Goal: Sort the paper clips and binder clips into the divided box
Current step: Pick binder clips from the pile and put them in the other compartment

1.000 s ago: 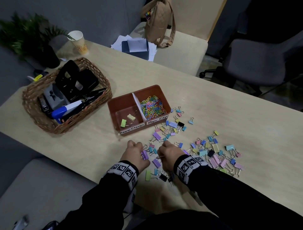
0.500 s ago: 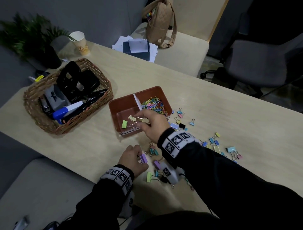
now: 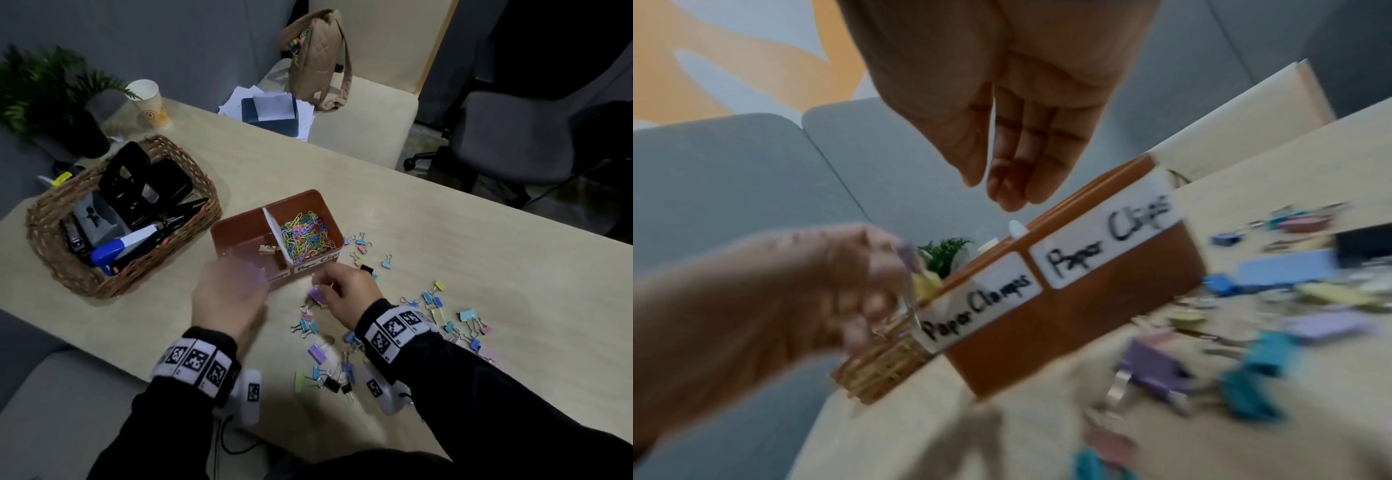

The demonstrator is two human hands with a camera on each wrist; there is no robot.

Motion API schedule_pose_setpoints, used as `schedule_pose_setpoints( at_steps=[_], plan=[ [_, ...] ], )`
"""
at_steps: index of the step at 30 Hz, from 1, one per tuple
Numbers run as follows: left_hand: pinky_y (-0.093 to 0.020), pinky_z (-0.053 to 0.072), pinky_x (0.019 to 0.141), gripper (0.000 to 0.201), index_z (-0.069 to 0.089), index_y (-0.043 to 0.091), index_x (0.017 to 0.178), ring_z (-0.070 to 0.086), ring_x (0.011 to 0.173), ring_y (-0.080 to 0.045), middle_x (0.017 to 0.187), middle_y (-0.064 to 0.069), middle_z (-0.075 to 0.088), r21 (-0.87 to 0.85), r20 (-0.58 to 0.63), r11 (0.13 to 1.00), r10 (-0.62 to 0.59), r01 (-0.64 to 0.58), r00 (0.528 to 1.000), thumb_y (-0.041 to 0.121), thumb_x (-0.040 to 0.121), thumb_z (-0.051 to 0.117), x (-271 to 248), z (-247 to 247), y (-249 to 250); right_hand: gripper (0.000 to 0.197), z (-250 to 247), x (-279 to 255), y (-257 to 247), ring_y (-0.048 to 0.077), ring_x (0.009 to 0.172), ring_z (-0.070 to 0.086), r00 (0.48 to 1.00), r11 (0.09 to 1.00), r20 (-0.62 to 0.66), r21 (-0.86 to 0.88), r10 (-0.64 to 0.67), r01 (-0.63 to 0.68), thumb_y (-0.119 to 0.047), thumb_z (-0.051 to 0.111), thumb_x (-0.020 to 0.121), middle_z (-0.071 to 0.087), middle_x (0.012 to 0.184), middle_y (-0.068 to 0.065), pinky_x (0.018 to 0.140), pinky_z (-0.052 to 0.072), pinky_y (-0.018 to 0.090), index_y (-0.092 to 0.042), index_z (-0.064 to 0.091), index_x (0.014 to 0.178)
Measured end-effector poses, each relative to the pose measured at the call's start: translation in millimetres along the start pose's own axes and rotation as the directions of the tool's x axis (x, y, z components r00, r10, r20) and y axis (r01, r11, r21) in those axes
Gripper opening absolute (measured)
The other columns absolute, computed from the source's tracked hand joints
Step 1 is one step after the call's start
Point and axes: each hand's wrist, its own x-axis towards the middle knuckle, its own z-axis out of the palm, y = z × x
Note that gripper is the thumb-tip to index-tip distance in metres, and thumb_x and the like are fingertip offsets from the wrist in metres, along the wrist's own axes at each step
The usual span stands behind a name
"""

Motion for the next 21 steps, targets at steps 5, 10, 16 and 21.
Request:
schedule_pose_setpoints(
  at_steps=[5,10,16,21],
  plan=[
    [-0.018,0.039,0.071,0.046,0.064,0.017,0.112,0.05,0.058,-0.009,0.093,-0.002,0.05,0.122,0.083,0.992,-0.032,0.022,0.996,0.013,0.07,0.081,19,3,-2,0.009,-9,-25,34,0.008,0.095,0.053,0.984,0.962,0.166,-0.274,0.06,-0.012,-0.021,0.055,0.092,0.057,0.102,-0.012,0.086,0.049,0.025,-0.025,0.061,0.098],
    [-0.029,0.05,0.079,0.052,0.06,0.021,0.118,0.056,0.078,-0.017,0.1,0.001,0.048,0.102,0.138,0.994,0.033,-0.048,0.99,0.015,0.071,0.081,-7,11,-2,0.022,-14,-41,63,0.015,0.1,0.052,0.986,0.908,0.145,-0.418,0.083,-0.015,-0.022,0.058,0.09,0.056,0.109,-0.007,0.086,0.049,0.031,-0.026,0.058,0.111],
    [-0.025,0.049,0.071,0.015,0.062,0.03,0.082,0.053,0.069,-0.004,0.081,0.011,0.055,0.212,0.71,0.963,-0.036,-0.164,0.703,0.022,0.076,0.073,-56,31,2,0.013,-21,-64,79,0.01,0.092,0.06,0.972,0.938,0.19,-0.339,0.14,-0.069,-0.021,0.054,0.092,0.063,0.102,-0.011,0.083,0.05,0.024,-0.027,0.062,0.102],
    [-0.027,0.048,0.087,0.051,0.05,0.038,0.106,0.048,0.101,-0.008,0.107,0.015,0.04,0.412,0.825,0.848,-0.192,-0.333,0.532,0.051,0.064,0.076,-81,42,-4,0.022,-16,-83,71,0.013,0.099,0.058,0.944,0.934,0.324,-0.351,0.057,0.064,-0.026,0.052,0.094,0.059,0.109,-0.008,0.084,0.046,0.024,-0.025,0.06,0.113]
  ],
)
